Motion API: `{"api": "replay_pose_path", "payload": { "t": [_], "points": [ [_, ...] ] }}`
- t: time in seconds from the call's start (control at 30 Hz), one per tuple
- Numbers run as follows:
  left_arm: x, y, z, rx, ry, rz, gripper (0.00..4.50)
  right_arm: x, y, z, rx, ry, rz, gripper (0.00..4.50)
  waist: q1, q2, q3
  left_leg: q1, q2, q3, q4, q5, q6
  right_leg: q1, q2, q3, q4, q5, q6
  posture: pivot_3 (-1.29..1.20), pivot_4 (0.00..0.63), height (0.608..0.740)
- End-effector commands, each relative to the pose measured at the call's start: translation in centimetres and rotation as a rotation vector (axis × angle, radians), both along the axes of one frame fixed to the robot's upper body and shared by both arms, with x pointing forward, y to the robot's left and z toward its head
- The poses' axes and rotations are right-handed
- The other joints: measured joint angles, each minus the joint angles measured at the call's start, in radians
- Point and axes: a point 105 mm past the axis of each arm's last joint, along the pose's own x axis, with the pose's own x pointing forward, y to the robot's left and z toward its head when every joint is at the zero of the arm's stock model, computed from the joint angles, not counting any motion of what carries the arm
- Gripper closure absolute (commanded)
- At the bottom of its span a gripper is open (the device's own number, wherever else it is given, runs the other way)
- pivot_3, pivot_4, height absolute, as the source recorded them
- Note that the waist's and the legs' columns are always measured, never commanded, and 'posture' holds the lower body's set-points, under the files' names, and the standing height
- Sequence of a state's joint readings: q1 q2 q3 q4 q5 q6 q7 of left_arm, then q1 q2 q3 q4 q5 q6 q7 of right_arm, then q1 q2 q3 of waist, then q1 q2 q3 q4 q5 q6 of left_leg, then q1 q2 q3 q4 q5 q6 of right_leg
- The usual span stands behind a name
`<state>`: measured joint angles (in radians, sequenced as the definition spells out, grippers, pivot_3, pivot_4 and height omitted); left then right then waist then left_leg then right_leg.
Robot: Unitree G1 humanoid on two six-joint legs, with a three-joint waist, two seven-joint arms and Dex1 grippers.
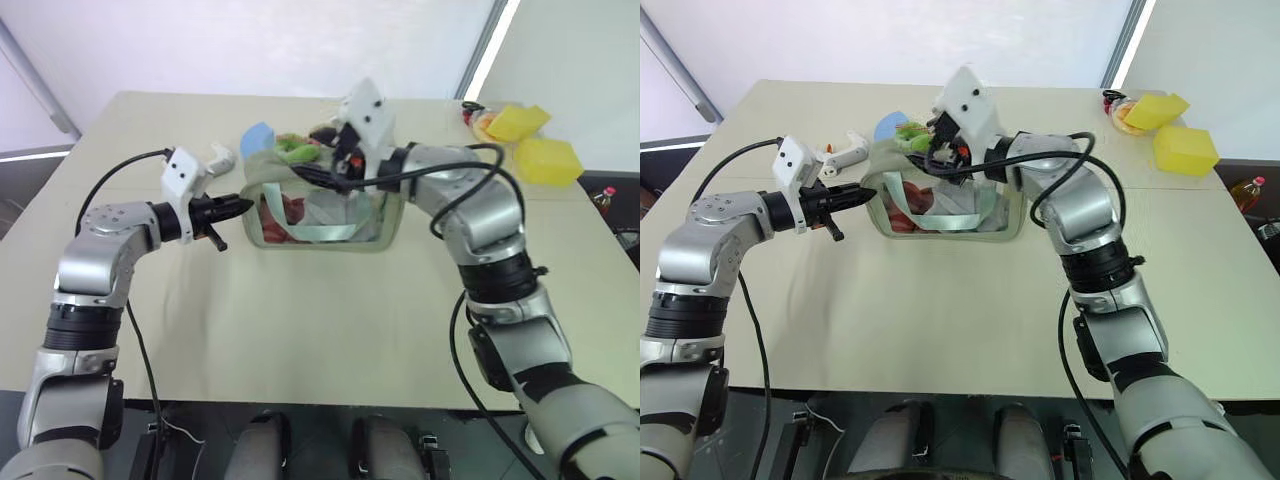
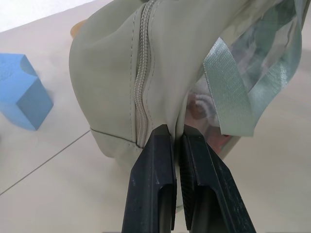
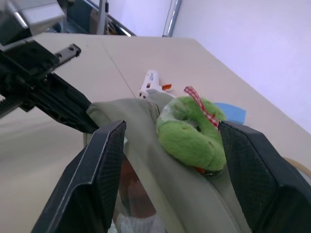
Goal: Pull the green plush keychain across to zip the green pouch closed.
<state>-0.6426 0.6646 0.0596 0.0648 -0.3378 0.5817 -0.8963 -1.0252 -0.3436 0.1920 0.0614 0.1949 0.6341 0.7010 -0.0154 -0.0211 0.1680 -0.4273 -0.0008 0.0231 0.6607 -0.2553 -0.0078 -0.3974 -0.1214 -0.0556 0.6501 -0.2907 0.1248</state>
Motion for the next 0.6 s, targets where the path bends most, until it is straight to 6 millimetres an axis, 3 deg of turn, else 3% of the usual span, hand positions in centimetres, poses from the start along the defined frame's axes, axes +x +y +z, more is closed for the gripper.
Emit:
{"api": "replay_pose_path", "payload": {
  "t": [0.03, 0.37, 0.47, 0.6],
  "points": [
    [-0.1, 0.0, 0.9, 0.013, -0.035, 0.0, 4.5, 0.2, 0.3, 1.5, -0.036, -0.094, 0.007, 1.37, -0.003, 0.0, 0.0, 0.0, 0.0, 0.0, 0.0, 0.0, 0.0, 0.0, 0.0, 0.0, 0.0, 0.0, 0.0, 0.0, 0.15, 0.74],
    [-0.1, -0.2, 0.9, 0.01, -0.04, 0.001, 4.5, 1.6, 1.3, 0.9, -0.144, -0.14, 0.008, 1.37, -0.006, 0.0, 0.0, 0.001, 0.0, 0.0, -0.001, 0.0, 0.0, -0.001, 0.001, 0.0, 0.0, 0.0, 0.0, 0.0, 0.15, 0.74],
    [-0.1, -0.1, 0.9, 0.01, -0.04, 0.003, 4.5, 1.6, 1.4, 1.0, -0.133, -0.14, 0.013, 2.27, -0.006, 0.0, 0.0, 0.001, 0.0, 0.0, -0.001, 0.0, 0.0, 0.0, 0.001, 0.0, 0.0, 0.0, 0.0, 0.0, 0.15, 0.74],
    [-0.1, -0.1, 0.9, 0.011, -0.041, 0.004, 4.5, 1.5, 1.2, 1.2, -0.122, -0.139, 0.016, 4.34, -0.006, 0.0, 0.0, 0.001, 0.0, 0.0, -0.001, 0.0, 0.0, 0.0, 0.001, 0.0, 0.0, 0.0, 0.0, 0.0, 0.15, 0.74]
  ]
}}
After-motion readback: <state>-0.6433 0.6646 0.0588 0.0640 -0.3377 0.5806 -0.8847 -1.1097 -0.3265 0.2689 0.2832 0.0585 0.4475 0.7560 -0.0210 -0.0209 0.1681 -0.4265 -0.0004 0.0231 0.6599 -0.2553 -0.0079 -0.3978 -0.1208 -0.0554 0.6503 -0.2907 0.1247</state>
